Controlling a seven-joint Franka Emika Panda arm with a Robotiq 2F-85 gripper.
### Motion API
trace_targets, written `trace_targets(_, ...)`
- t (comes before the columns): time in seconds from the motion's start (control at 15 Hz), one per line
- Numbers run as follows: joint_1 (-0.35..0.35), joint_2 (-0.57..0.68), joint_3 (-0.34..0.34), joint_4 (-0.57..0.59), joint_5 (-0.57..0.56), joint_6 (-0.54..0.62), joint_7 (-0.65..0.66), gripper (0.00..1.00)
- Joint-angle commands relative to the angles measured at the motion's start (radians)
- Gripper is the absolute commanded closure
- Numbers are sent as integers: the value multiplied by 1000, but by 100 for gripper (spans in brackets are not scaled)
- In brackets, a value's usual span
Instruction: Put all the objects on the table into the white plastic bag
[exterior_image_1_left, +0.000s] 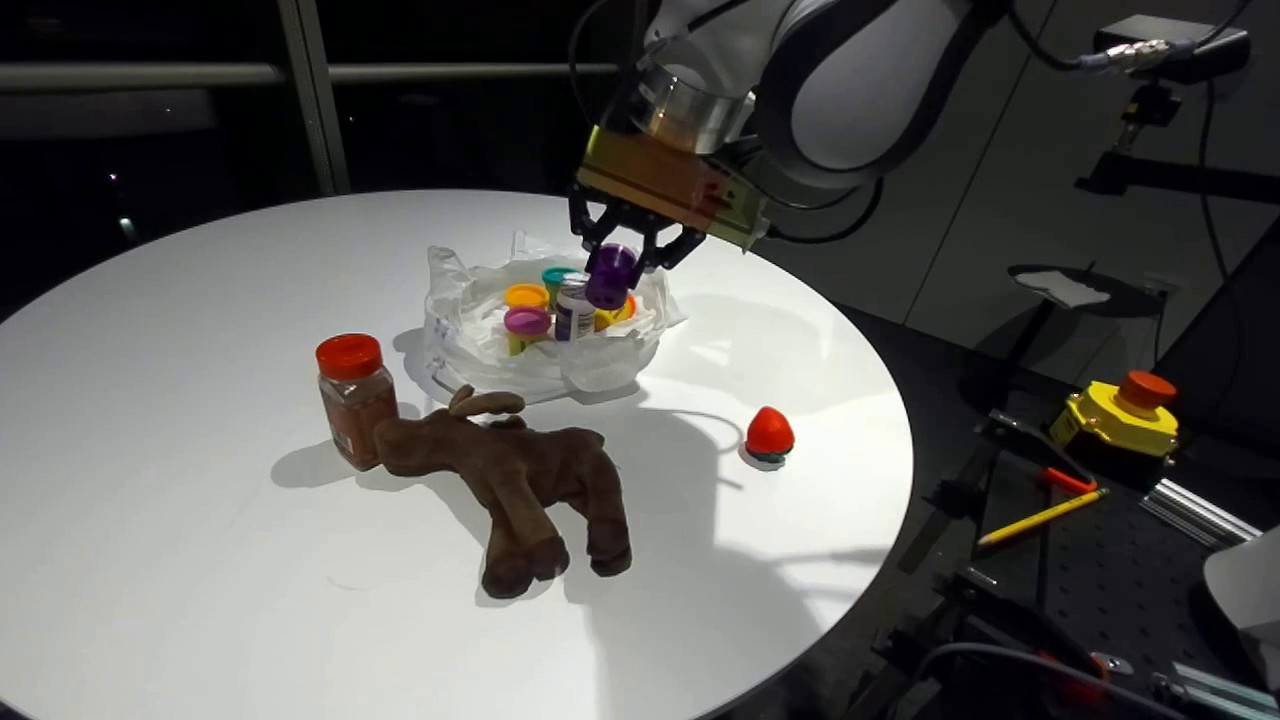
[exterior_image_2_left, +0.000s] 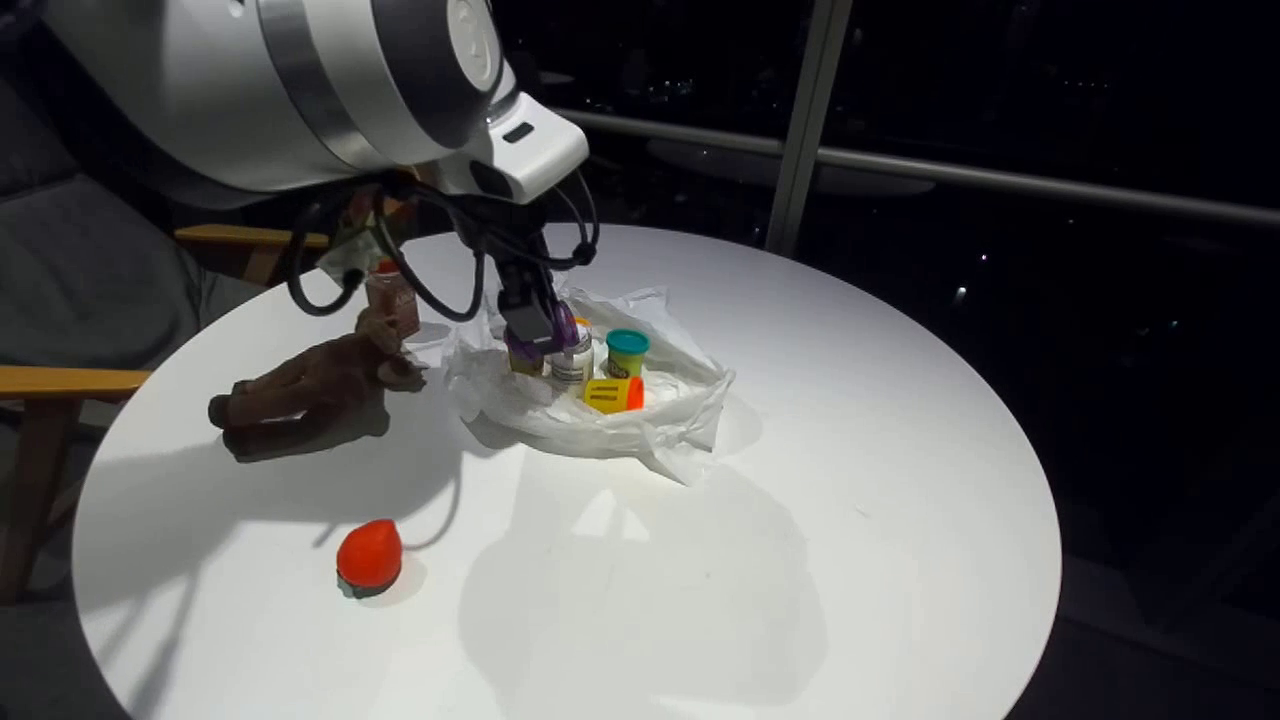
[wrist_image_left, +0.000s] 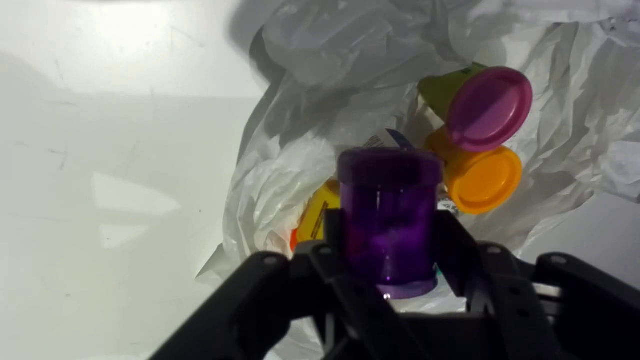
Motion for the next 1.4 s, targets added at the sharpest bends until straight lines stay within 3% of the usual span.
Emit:
trace_targets(0.0,36,23,-78,34,-39,60,33,83)
trace_targets(0.2,115,29,-208,61,-84,96,57,83)
trace_targets(0.4,136,48,-263,87,-80,101,39,83)
trace_targets(1.07,37,200,-183,187,-41,145,1,83)
trace_targets(1.33,-34,251,-100,249,-34,135,-14,83)
